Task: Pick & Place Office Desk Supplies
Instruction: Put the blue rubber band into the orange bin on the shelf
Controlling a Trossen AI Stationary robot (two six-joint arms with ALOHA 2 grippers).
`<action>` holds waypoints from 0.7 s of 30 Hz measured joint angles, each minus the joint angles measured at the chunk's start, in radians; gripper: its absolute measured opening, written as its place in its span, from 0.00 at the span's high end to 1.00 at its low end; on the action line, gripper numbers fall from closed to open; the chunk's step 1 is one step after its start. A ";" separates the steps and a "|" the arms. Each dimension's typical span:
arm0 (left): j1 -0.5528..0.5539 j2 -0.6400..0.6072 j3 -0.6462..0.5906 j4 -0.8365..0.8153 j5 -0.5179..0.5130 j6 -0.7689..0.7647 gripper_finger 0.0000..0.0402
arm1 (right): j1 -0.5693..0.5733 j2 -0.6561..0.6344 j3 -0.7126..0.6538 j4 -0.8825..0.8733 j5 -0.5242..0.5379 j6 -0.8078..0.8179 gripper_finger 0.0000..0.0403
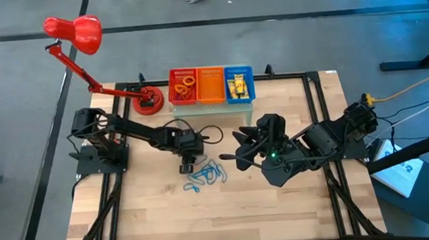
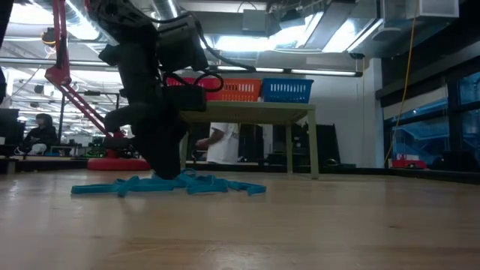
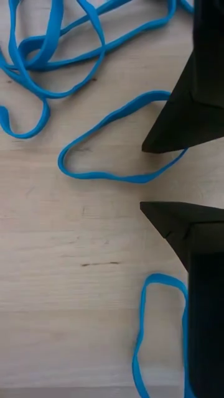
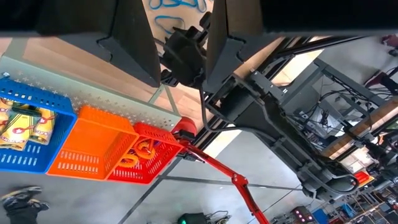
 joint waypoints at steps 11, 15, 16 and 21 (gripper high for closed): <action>0.003 0.002 0.000 0.002 0.006 -0.049 0.84 | 0.000 0.000 0.000 0.001 0.003 -0.011 0.67; 0.003 0.002 0.000 0.000 0.003 -0.085 0.92 | 0.000 0.000 0.000 0.001 0.003 -0.011 0.67; 0.003 0.002 0.000 -0.001 0.003 -0.089 0.94 | 0.000 0.000 0.000 0.001 0.003 -0.011 0.67; 0.005 0.002 -0.001 -0.006 0.055 -0.111 0.99 | 0.000 0.000 0.000 0.001 0.003 -0.012 0.67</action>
